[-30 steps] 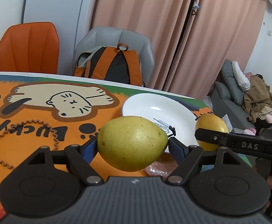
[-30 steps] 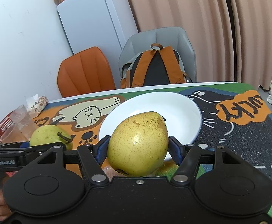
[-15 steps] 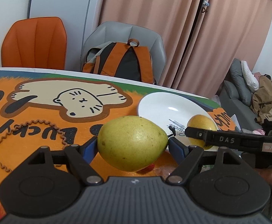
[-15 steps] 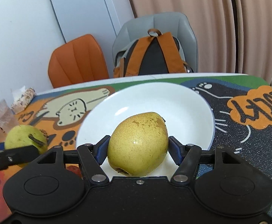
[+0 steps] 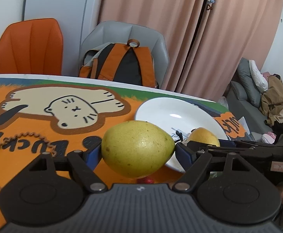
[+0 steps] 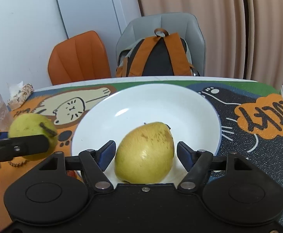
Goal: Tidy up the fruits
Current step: 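Lower the yellow pear into the white bowl with the right tool while the left tool places the green pear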
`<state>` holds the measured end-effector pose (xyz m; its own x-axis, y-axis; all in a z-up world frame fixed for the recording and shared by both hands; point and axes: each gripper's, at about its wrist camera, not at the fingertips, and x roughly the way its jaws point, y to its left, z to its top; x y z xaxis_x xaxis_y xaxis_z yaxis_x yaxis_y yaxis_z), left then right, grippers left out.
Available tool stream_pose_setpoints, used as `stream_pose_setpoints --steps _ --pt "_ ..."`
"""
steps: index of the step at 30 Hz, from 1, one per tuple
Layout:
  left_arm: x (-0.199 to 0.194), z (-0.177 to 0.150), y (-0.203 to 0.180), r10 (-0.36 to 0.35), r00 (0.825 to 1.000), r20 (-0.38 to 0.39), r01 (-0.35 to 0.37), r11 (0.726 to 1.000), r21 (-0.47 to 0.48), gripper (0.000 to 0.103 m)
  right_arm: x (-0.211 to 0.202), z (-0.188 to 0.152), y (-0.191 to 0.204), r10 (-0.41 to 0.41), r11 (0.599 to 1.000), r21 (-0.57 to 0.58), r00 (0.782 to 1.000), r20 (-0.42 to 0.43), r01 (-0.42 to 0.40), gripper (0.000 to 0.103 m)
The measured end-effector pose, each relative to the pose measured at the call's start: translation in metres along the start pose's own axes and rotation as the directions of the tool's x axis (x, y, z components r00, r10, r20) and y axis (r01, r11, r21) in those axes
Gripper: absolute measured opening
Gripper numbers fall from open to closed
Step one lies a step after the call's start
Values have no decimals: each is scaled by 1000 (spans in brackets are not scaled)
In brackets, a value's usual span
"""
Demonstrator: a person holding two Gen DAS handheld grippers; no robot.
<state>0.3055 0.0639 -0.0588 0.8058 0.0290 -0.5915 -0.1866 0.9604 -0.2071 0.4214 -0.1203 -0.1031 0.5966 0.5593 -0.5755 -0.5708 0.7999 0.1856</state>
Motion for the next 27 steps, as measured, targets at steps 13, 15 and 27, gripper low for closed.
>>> stream_pose_setpoints --steps 13,15,27 --pt "33 10 -23 -35 999 -25 36 998 44 79 -40 -5 -16 19 998 59 998 62 -23 70" --pt "38 12 -26 -35 999 -27 36 998 52 79 -48 -8 -18 26 998 63 997 70 -31 70" --pt "61 9 -40 1 999 -39 2 997 75 66 -89 -31 -23 48 995 84 995 91 -55 75"
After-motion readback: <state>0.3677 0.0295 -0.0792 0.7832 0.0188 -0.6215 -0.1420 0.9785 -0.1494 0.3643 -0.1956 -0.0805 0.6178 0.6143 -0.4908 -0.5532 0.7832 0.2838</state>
